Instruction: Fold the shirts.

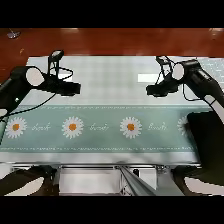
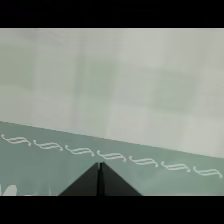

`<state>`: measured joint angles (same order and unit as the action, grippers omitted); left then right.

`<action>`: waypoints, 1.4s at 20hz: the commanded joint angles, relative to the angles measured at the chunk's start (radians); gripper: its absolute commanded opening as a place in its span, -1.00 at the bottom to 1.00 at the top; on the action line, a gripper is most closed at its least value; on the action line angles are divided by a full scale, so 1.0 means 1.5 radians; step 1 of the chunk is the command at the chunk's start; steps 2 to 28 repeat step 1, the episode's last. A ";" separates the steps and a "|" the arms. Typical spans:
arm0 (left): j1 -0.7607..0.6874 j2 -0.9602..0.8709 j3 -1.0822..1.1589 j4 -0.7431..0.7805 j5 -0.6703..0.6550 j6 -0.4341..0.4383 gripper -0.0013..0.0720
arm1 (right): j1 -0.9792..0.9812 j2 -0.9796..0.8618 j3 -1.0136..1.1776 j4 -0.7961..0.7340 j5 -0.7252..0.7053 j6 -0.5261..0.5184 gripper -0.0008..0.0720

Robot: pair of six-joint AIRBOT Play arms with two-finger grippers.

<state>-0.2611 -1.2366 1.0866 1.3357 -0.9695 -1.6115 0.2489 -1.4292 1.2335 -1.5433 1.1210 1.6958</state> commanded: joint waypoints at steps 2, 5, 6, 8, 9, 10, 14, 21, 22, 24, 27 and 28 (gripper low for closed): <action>0.001 -0.001 -0.001 0.000 0.000 0.001 -0.90 | 0.000 0.000 0.000 -0.001 0.000 0.001 -0.90; 0.001 -0.001 -0.001 0.000 0.000 0.001 -0.90 | 0.000 0.000 0.000 -0.001 0.000 0.001 -0.90; 0.001 -0.001 -0.001 0.000 0.000 0.001 -0.90 | 0.000 0.000 0.000 -0.001 0.000 0.001 -0.90; 0.001 -0.001 -0.001 0.000 0.000 0.001 -0.90 | 0.000 0.000 0.000 -0.001 0.000 0.001 -0.90; 0.001 -0.001 -0.001 0.000 0.000 0.001 -0.90 | 0.000 0.000 0.000 -0.001 0.000 0.001 -0.90; 0.001 -0.001 -0.001 0.000 0.000 0.001 -0.90 | 0.000 0.000 0.000 -0.001 0.000 0.001 -0.90; 0.001 -0.001 -0.001 0.000 0.000 0.001 -0.90 | 0.000 0.000 0.000 -0.001 0.000 0.001 -0.90; 0.001 -0.001 -0.001 0.000 0.000 0.001 -0.90 | 0.000 0.000 0.000 -0.001 0.000 0.001 -0.90; 0.001 -0.001 -0.001 0.000 0.000 0.001 -0.90 | 0.000 0.000 0.000 -0.001 0.000 0.001 -0.90; 0.001 -0.001 -0.001 0.000 0.000 0.001 -0.90 | 0.000 0.000 0.000 -0.001 0.000 0.001 -0.90; 0.001 -0.001 -0.001 0.000 0.000 0.001 -0.90 | 0.000 0.000 0.000 -0.001 0.000 0.001 -0.90; 0.001 -0.001 -0.001 0.000 0.000 0.001 -0.90 | 0.000 0.000 0.000 -0.001 0.000 0.001 -0.90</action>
